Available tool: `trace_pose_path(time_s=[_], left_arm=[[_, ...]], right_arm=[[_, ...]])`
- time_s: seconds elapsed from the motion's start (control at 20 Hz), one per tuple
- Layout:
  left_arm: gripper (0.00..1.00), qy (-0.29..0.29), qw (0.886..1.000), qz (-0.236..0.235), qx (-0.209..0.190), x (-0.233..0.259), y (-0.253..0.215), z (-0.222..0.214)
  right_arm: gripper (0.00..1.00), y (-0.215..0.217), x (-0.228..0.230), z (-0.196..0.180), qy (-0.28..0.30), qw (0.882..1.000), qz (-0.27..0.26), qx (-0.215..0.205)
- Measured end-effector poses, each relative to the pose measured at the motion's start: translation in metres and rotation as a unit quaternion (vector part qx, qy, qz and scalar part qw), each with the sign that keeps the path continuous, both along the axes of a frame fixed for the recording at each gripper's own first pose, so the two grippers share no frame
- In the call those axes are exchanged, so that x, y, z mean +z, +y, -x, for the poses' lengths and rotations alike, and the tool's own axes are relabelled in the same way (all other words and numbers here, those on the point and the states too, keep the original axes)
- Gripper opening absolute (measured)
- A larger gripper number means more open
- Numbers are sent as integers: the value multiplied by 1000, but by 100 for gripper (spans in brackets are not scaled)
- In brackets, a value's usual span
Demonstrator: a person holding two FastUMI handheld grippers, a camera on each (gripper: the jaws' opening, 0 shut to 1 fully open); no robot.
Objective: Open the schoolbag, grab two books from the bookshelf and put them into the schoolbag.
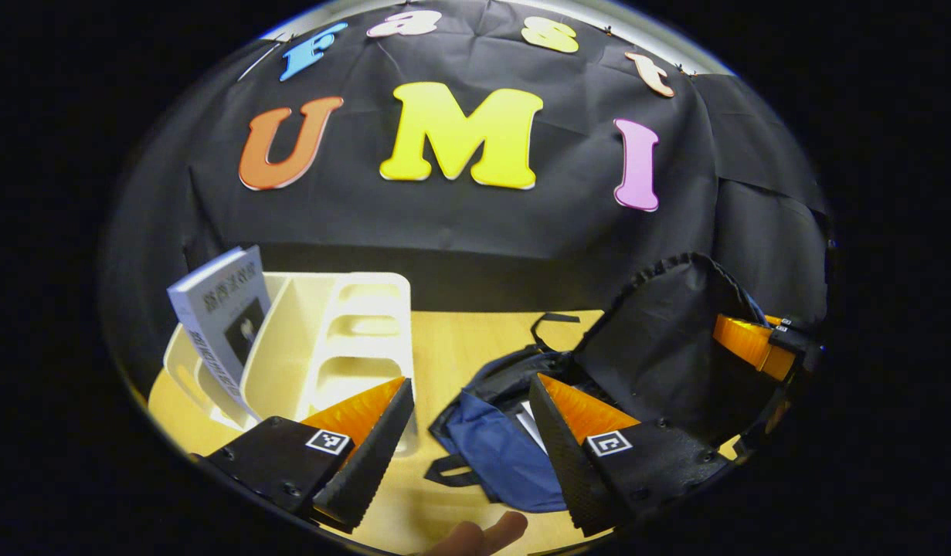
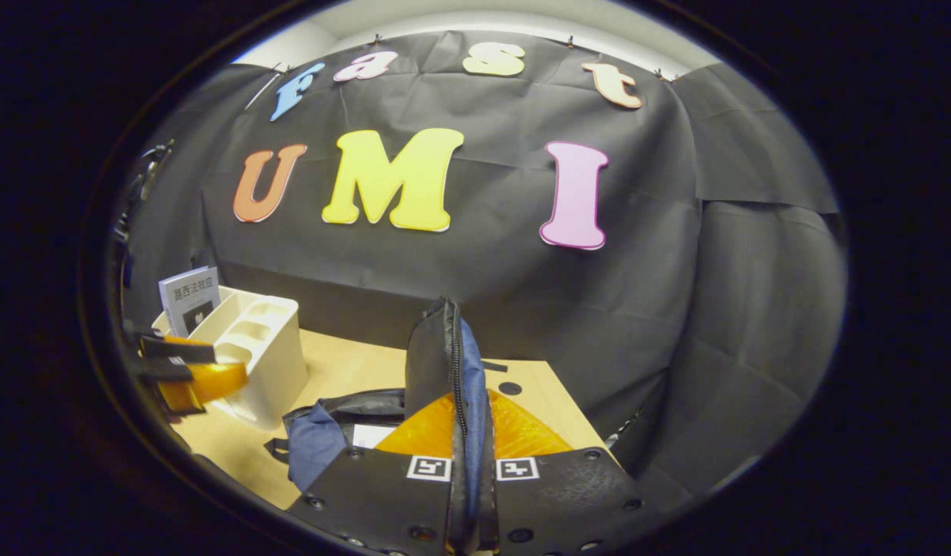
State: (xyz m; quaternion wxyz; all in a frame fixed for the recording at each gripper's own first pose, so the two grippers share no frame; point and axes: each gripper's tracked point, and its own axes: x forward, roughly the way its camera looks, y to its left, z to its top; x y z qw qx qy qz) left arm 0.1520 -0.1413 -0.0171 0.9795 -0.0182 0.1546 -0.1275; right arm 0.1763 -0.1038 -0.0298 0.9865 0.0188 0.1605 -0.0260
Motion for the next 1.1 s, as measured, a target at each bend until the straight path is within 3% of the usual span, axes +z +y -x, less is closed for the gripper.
trace_pose_path(time_s=[0.15,0.55,0.65,0.7,0.75,1.1], left_arm=[[95,-31,999,-16,37,22,44,3],[95,-49,995,-32,83,48,110,-7],[95,-53,993,-34,96,57,127,-17],[90,-56,992,-35,104,63,137,-23],[95,-58,992,-40,106,69,146,-29],[95,-38,988,-73,133,78,204,-86]], right_arm=[[6,-4,-3,-1,-7,1000,-21,-11],[7,-4,-12,-4,-10,999,-48,-14],[9,-6,-9,-2,-18,999,-46,-12],[6,-7,-9,-3,-20,999,-43,-12],[6,-7,-8,-1,-21,999,-40,-10],[7,1,-9,2,-26,999,-28,-9]])
